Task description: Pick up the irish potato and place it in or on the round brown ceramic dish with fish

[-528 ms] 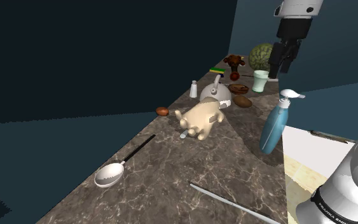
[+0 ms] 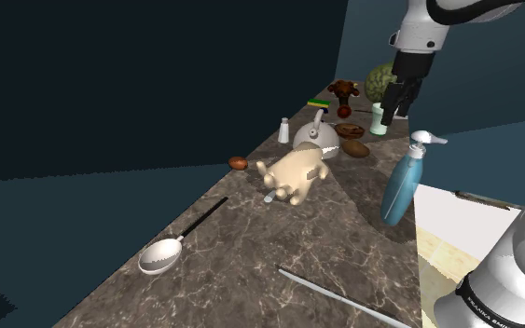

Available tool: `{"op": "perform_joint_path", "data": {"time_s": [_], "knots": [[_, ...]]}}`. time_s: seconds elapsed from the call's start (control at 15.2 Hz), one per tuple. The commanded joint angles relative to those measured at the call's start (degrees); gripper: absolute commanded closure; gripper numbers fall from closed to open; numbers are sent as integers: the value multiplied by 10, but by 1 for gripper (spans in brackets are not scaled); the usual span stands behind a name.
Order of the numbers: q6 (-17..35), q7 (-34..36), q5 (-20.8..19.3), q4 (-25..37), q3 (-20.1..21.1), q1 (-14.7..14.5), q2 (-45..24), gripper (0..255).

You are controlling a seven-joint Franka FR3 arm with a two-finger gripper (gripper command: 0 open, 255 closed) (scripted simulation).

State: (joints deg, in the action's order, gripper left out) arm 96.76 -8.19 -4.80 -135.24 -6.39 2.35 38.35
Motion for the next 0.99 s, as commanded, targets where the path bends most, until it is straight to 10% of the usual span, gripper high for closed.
{"op": "perform_joint_path", "data": {"time_s": [0.0,0.92], "knots": [[42,-17,-12,-15,-15,4,-19,0],[295,-140,-34,12,-115,20,-250,0]]}}
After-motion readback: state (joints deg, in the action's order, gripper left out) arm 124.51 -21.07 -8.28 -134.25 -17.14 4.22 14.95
